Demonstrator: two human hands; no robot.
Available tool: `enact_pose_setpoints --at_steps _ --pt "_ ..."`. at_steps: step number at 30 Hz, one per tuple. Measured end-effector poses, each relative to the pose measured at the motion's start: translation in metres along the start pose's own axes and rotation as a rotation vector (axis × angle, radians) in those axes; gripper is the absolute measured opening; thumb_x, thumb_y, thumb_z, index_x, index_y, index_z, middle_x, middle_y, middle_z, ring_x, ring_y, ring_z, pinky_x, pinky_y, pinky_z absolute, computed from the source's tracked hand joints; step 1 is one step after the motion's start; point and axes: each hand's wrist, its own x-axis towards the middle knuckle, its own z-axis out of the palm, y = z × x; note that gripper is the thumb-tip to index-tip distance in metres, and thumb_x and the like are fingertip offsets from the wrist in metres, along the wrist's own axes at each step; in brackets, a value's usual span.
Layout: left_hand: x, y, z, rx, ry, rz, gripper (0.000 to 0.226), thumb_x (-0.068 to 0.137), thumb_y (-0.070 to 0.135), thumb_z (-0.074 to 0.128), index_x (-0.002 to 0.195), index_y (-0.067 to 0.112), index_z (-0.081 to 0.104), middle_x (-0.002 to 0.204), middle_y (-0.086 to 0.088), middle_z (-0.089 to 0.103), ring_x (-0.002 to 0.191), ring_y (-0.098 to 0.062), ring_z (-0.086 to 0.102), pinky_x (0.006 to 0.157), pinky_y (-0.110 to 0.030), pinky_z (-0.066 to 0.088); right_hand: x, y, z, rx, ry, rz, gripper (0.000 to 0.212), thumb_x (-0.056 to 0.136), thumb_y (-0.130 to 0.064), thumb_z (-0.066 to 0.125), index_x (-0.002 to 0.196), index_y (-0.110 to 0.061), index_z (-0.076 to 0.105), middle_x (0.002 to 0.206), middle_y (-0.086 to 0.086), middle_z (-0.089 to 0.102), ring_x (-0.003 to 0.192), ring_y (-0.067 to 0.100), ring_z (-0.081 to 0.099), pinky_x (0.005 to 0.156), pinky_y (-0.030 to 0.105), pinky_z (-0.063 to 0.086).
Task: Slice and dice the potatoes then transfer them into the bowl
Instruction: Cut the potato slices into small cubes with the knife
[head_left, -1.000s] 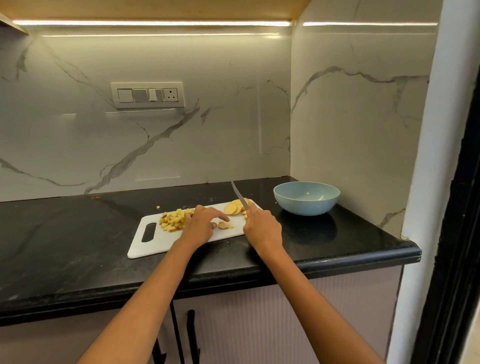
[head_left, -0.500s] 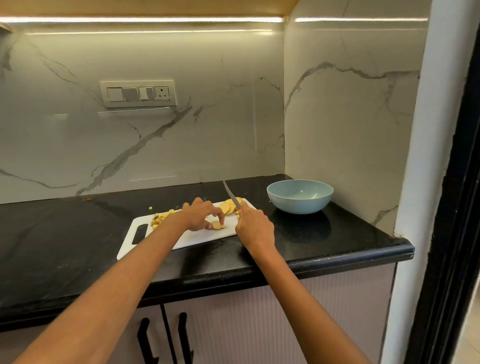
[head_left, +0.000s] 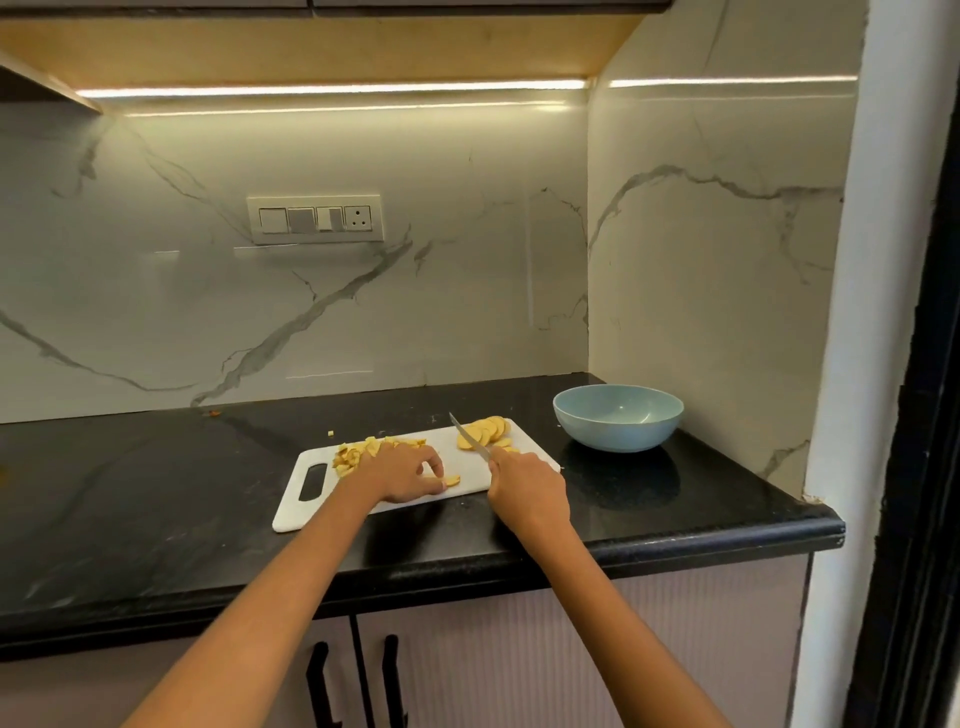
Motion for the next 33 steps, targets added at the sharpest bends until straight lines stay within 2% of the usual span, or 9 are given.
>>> enact_pose_setpoints --at_steps 4,6,8,14,19,26,30,33 --pt "-0.009 0.011 0.018 -0.077 0.249 -0.116 0.028 0.086 0.05 0.053 0.105 0.03 0.061 0.115 0.006 0.06 0.114 -0.017 0.05 0.094 -0.039 0.034 -0.012 -0.004 -0.005 -0.051 -0.052 0.004 0.022 0.097 -0.02 0.042 0.112 -0.013 0.056 0.105 0.008 0.063 0.093 0.022 0.061 0.069 0.028 0.04" --pt "-0.017 0.015 0.027 -0.163 0.429 -0.16 0.038 0.083 0.053 0.056 0.111 0.027 0.061 0.108 0.008 0.064 0.111 -0.015 0.053 0.093 -0.037 0.036 -0.014 -0.008 -0.007 -0.076 -0.066 -0.001 0.023 0.096 -0.02 0.043 0.113 -0.013 0.056 0.106 0.009 0.063 0.096 0.023 0.06 0.071 0.028 0.041" --pt "-0.022 0.016 0.031 -0.185 0.532 -0.196 0.048 0.081 0.056 0.059 0.118 0.025 0.06 0.106 0.009 0.067 0.112 -0.014 0.054 0.094 -0.035 0.035 -0.017 -0.013 -0.009 -0.119 -0.096 -0.019 0.025 0.095 -0.02 0.044 0.116 -0.012 0.055 0.109 0.01 0.062 0.097 0.024 0.061 0.072 0.029 0.043" --pt "-0.027 0.019 0.03 -0.139 0.538 -0.239 0.048 0.085 0.05 0.057 0.124 0.022 0.058 0.111 0.005 0.068 0.113 -0.014 0.054 0.092 -0.032 0.029 -0.029 -0.024 -0.011 -0.225 -0.108 -0.013 0.027 0.096 -0.017 0.045 0.12 -0.009 0.053 0.111 0.01 0.06 0.099 0.024 0.06 0.081 0.031 0.047" --pt "-0.027 0.018 0.031 -0.191 0.525 -0.223 0.043 0.086 0.045 0.058 0.121 0.019 0.061 0.111 0.003 0.068 0.112 -0.016 0.055 0.094 -0.032 0.028 -0.034 -0.035 -0.011 -0.275 -0.094 -0.062 0.026 0.097 -0.014 0.042 0.12 -0.007 0.053 0.112 0.01 0.059 0.098 0.024 0.06 0.072 0.029 0.043" --pt "-0.029 0.022 0.027 -0.103 0.502 -0.151 0.029 0.092 0.034 0.053 0.112 0.019 0.066 0.107 0.0 0.069 0.106 -0.018 0.057 0.095 -0.031 0.029 -0.037 -0.054 -0.003 -0.358 -0.09 -0.128 0.026 0.099 -0.008 0.039 0.12 -0.005 0.054 0.109 0.009 0.059 0.095 0.02 0.061 0.059 0.026 0.038" --pt "-0.031 0.022 0.028 -0.095 0.497 -0.157 0.03 0.092 0.037 0.052 0.117 0.025 0.064 0.117 0.004 0.065 0.113 -0.015 0.052 0.099 -0.033 0.025 -0.037 -0.049 -0.007 -0.23 -0.087 -0.01 0.028 0.099 -0.013 0.04 0.124 -0.007 0.049 0.118 0.01 0.056 0.104 0.023 0.059 0.079 0.03 0.046" --pt "-0.03 0.023 0.027 -0.07 0.489 -0.146 0.031 0.091 0.04 0.052 0.116 0.027 0.064 0.119 0.004 0.063 0.116 -0.014 0.048 0.099 -0.032 0.024 -0.041 -0.046 -0.01 -0.161 -0.082 0.034 0.029 0.098 -0.017 0.043 0.125 -0.008 0.047 0.119 0.009 0.057 0.104 0.023 0.059 0.08 0.03 0.047"
